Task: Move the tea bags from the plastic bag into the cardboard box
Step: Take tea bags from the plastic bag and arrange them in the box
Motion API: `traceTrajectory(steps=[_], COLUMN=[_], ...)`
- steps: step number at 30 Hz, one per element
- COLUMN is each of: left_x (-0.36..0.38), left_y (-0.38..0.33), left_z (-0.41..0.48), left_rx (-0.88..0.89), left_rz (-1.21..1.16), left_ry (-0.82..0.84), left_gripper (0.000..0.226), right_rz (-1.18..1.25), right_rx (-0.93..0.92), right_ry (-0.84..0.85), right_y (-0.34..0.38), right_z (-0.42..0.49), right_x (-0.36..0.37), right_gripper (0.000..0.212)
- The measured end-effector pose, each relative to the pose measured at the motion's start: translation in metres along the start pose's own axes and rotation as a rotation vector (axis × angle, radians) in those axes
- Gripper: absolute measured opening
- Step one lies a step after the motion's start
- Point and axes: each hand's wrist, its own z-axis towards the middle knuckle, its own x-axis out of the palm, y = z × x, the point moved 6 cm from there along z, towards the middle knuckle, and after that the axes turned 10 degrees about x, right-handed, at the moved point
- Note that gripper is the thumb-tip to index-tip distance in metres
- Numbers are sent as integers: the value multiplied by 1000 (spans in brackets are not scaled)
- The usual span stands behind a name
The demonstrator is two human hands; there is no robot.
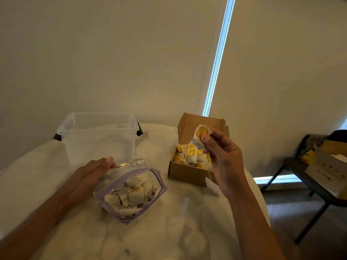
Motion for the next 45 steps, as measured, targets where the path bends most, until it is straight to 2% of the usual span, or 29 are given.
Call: traceTrajectory(steps=[5,9,11,16,20,23,26,29,32,36,39,42,45], left_x=[-4,-8,-5,26,72,100,111,104,90,65,51,45,43], left_y=[-2,-33,-61,-129,-154,-158,-158,-154,-146,-137,-134,-128,-124], left_z=[0,3,10,35,47,53,57,58,58,58,57,56,53], left_rx=[50,133,201,330,307,327,373,382,339,336,324,276,269], left_rz=[23,-23,-23,80,156,167,178,109,52,127,99,49,-53], left_ry=[7,-32,10,284,665,733,681,600,482,274,127,66,23], left_gripper=[71,65,60,38,54,50,28,18,21,27,26,28,25], right_rz=[-68,-109,-142,-141,-107,-128,-121,-137,-85,0,-96,-196,-216], right_rx=[-10,-33,-56,-122,-158,-196,-211,-224,-183,-87,-32,-49,-58], right_ry=[89,153,176,202,255,265,239,163,87,25,15,-21,-129], right_y=[9,24,31,52,69,74,74,68,52,14,-9,-15,-17], right_z=[-3,-6,-5,-1,-2,-2,-1,2,3,-2,-6,-3,2], right_x=[10,20,25,34,45,49,44,24,-2,-24,-31,-37,-45], right_gripper=[32,28,28,22,23,25,21,21,21,18,18,16,17])
